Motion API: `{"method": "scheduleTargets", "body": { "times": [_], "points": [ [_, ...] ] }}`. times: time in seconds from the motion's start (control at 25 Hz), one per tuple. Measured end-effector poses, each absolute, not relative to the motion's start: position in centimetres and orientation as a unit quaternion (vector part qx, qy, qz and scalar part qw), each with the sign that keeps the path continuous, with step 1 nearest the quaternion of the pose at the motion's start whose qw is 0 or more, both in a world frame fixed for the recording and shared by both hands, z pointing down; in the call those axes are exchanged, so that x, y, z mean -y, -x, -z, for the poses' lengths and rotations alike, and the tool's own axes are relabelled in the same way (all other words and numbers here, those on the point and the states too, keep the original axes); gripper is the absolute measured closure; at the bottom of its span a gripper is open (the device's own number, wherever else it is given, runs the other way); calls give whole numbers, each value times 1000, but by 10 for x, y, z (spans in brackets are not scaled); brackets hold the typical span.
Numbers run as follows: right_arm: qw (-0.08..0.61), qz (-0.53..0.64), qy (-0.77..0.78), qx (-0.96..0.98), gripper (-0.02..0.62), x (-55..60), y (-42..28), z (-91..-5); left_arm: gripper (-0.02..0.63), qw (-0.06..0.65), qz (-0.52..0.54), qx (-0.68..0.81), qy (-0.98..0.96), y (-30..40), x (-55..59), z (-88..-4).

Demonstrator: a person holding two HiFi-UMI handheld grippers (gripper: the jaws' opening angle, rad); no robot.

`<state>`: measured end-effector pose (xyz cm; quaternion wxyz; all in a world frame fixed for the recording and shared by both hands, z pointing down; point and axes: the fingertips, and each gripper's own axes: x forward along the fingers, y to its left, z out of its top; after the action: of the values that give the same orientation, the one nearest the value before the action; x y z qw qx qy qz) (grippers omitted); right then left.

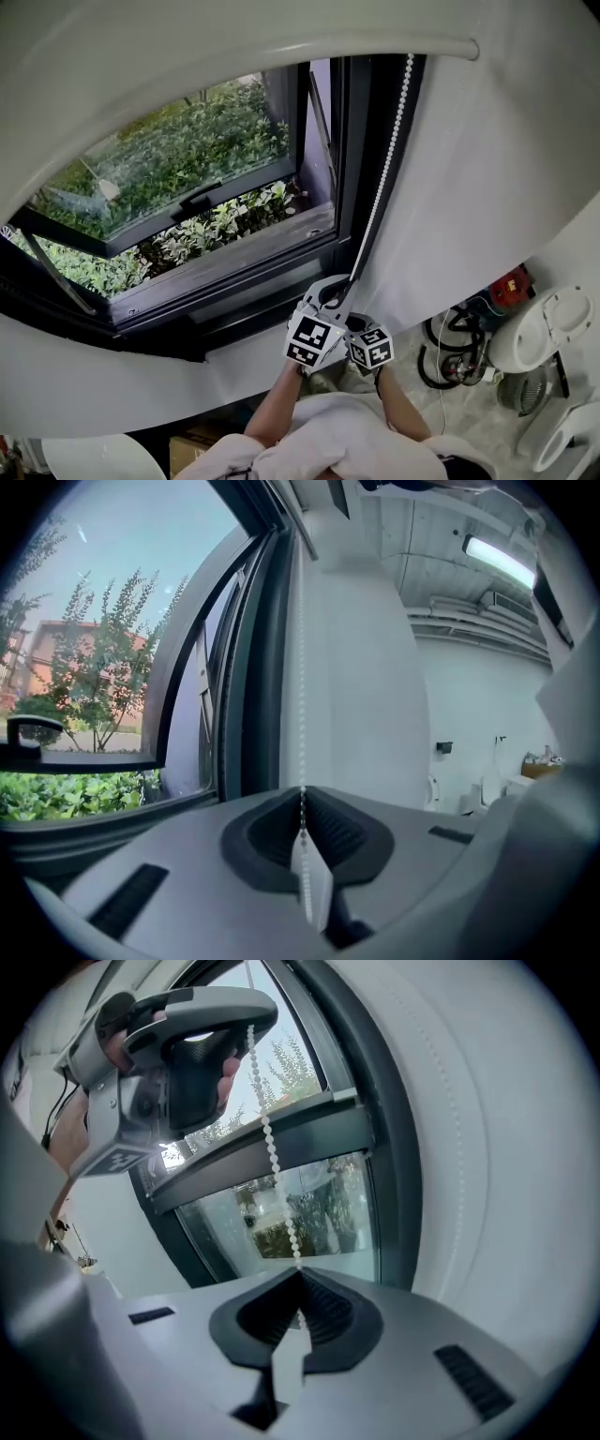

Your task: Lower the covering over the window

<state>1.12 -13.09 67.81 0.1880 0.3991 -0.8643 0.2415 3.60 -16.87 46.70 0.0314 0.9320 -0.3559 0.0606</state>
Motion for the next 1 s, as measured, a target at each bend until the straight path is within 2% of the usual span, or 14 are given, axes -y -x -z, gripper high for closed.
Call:
{"method": "scheduleTargets", "body": {
  "times": [0.44,0.68,0.72,0.8,1.0],
  "points": [
    [222,-269,-398,849,598,110,-21,-714,584,62,-78,359,-928,-41,157,-505],
    [225,-250,-402,852,592,105,-28,-706,584,63,-78,357,-929,-42,154,-506],
    [221,-245,-401,854,584,104,-27,-701,584,63,-78,356,-929,-42,153,-505],
    [204,-241,-401,860,513,103,-28,-686,584,63,-77,355,-930,-43,151,-504],
    [158,-221,-425,864,502,106,-40,-634,584,63,-74,354,-930,-42,150,-504]
  ]
}}
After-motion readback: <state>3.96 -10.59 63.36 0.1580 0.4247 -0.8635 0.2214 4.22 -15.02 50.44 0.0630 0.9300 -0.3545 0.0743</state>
